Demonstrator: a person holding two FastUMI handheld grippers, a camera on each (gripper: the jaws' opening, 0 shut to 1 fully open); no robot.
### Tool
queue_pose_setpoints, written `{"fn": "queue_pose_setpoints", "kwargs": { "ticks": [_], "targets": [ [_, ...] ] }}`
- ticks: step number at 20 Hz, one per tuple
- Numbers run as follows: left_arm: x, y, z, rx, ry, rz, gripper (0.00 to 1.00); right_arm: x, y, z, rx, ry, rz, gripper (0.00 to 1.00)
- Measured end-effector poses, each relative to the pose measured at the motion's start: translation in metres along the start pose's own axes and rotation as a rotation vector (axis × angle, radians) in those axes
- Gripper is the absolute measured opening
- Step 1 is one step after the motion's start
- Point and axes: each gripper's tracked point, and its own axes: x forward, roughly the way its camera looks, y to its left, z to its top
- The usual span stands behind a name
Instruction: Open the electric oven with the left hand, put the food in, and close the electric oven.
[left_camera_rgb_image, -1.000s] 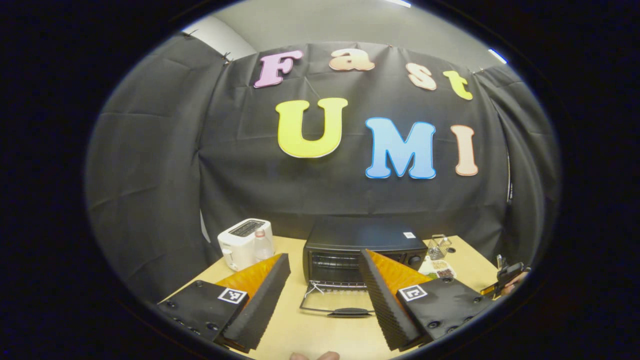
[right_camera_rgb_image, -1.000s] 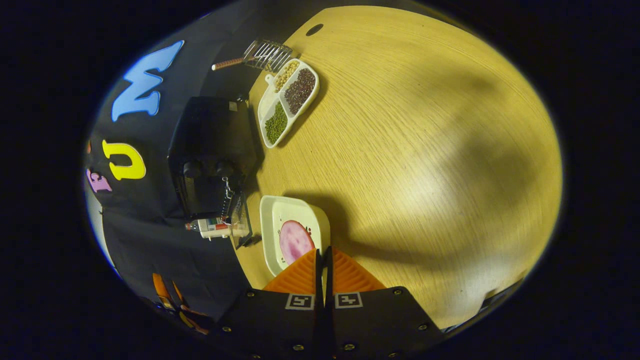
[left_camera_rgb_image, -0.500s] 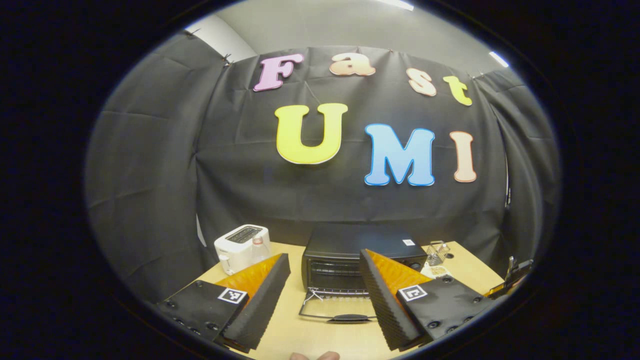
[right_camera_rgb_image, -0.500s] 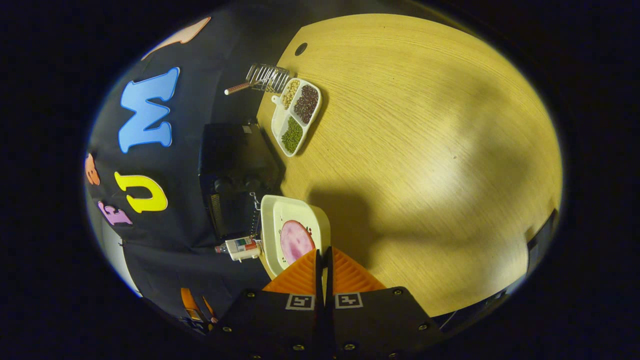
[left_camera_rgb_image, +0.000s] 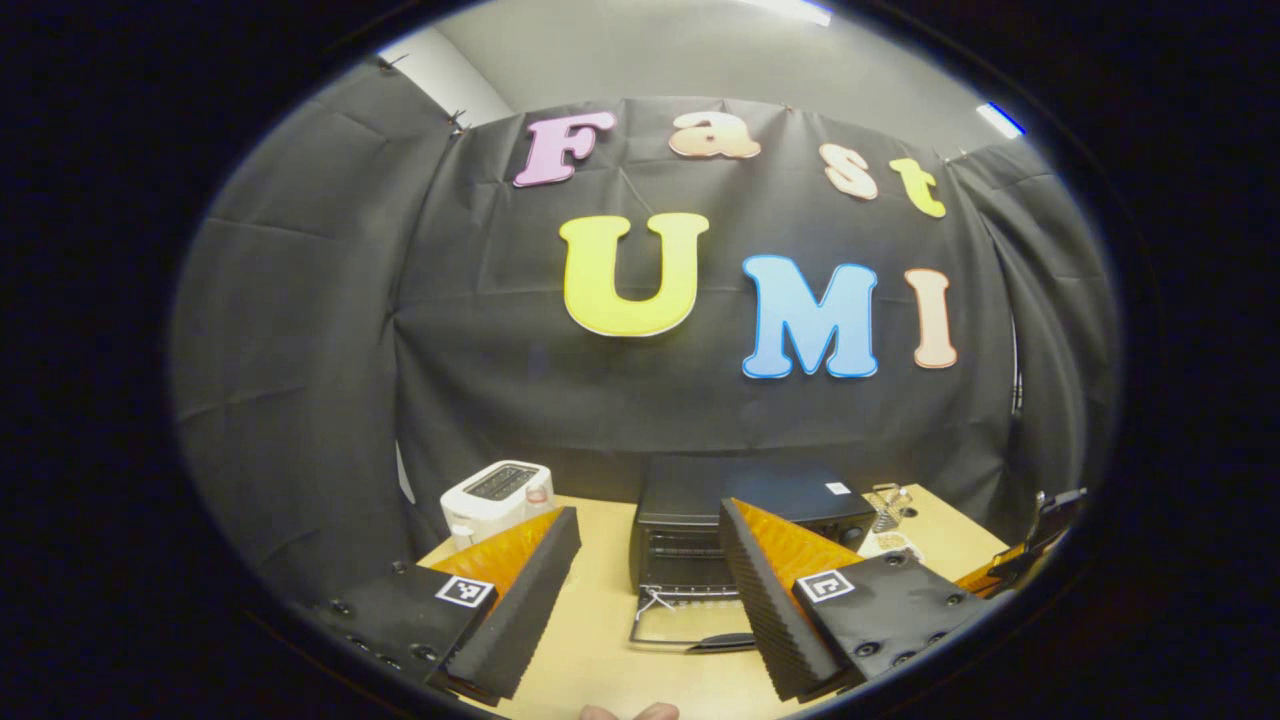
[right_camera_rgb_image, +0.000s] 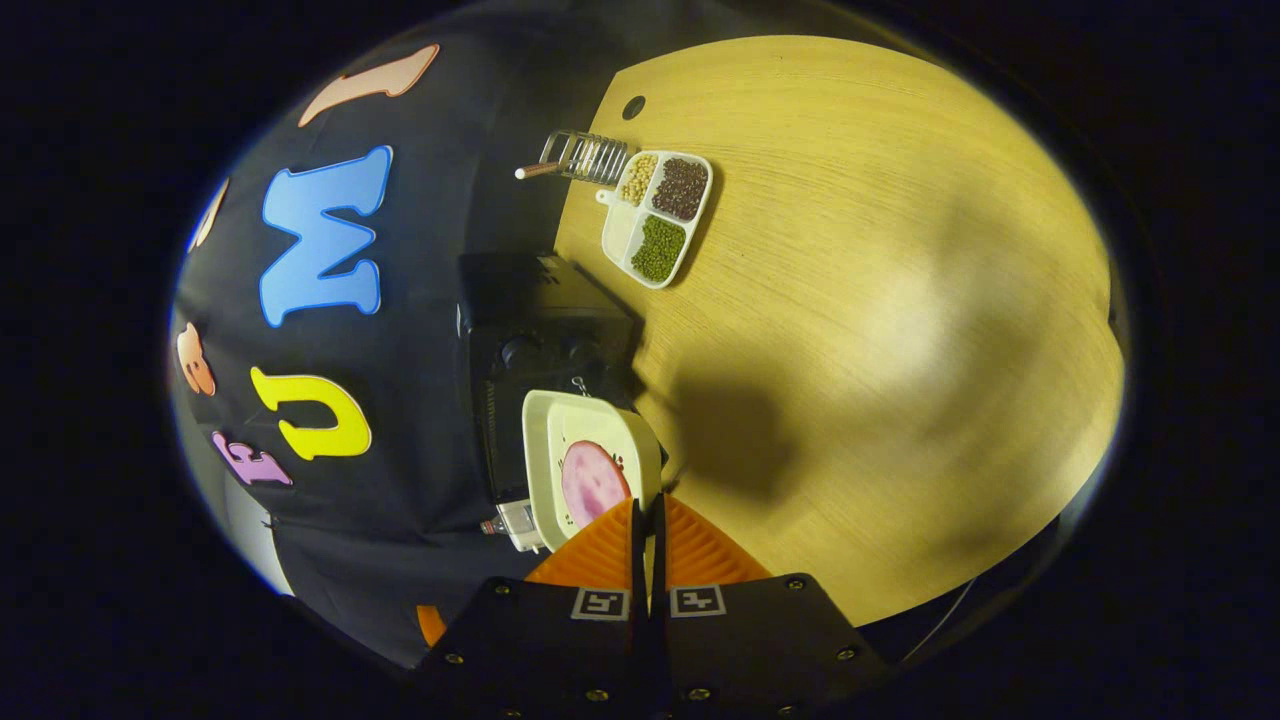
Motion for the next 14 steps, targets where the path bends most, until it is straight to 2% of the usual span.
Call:
{"fn": "queue_pose_setpoints", "kwargs": {
  "ticks": [6,10,11,13,14],
  "targets": [
    [-0.004,0.043,0.003,-0.001,-0.007,0.021,0.98,0.041,0.027,-0.028,0.083,-0.041,0.023,0.00],
    [-0.008,0.075,0.000,0.003,-0.002,0.050,0.94,0.081,0.045,-0.037,0.093,-0.094,-0.005,0.01],
    [-0.009,0.084,-0.002,0.003,0.002,0.060,0.98,0.093,0.051,-0.036,0.097,-0.111,-0.009,0.01],
    [-0.010,0.100,-0.003,0.001,0.010,0.081,0.98,0.118,0.059,-0.036,0.126,-0.142,-0.022,0.01],
    [-0.012,0.110,-0.004,-0.003,0.015,0.097,0.95,0.130,0.066,-0.038,0.147,-0.156,-0.027,0.01]
  ]
}}
